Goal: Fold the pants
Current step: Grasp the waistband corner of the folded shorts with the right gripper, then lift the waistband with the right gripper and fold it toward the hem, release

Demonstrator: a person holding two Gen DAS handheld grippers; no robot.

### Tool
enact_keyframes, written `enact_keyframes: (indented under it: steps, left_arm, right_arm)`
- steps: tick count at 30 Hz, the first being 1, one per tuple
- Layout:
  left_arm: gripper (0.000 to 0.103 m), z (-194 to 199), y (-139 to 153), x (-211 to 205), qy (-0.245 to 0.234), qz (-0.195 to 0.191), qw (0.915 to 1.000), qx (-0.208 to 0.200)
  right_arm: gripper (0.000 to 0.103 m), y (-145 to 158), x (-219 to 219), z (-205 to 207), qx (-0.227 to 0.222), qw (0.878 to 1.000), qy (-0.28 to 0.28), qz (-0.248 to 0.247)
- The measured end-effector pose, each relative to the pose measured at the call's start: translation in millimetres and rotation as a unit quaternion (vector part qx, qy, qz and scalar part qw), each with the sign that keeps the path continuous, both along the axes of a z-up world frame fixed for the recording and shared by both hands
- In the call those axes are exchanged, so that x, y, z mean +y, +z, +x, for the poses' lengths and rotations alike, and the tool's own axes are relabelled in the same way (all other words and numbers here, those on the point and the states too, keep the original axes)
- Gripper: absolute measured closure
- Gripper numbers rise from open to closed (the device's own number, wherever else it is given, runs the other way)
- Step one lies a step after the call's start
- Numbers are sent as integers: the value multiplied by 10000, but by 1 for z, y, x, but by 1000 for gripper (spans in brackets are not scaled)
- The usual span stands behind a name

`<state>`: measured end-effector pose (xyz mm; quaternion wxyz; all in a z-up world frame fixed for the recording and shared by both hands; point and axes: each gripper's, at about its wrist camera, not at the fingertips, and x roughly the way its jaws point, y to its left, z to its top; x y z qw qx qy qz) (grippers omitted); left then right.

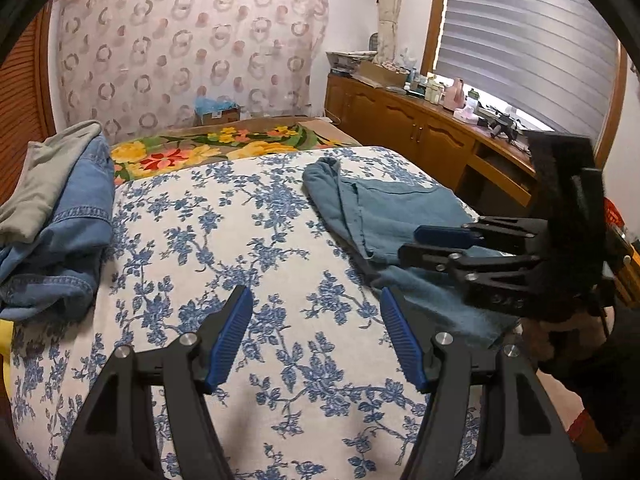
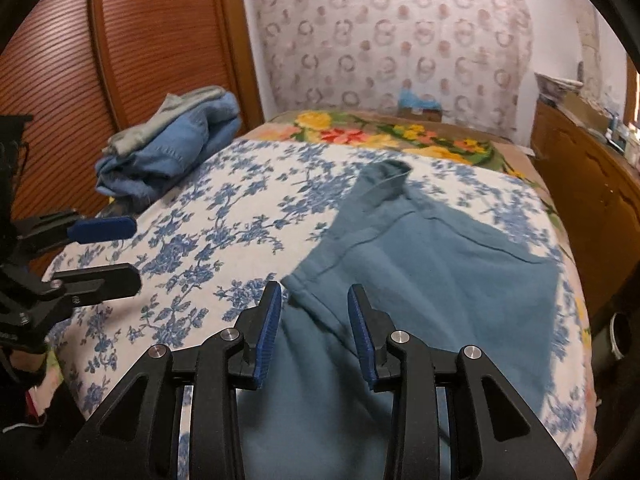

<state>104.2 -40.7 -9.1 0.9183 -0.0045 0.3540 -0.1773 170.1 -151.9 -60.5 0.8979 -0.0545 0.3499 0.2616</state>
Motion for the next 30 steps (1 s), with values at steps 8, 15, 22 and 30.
enact_keyframes:
  steps: [8,15,22,30]
  left_arm:
    - [37,1,-9,9,77,-55,9999,77]
    - [37,0,-15,9,71,-86,9998,137]
    - [37,5,-24,-2,-4,-62,9997,236]
    - [37,12,-29,-20,-140,3,9994,311]
  right_arm:
    - [69,-11,19,10,92,9995,124,-271]
    - [96,-18,30,13,-30,9976,140,-671]
    - [101,5,9,13,-311,9984,-79,-468]
    - [102,26,-29,31,-401,9976,-399,-404]
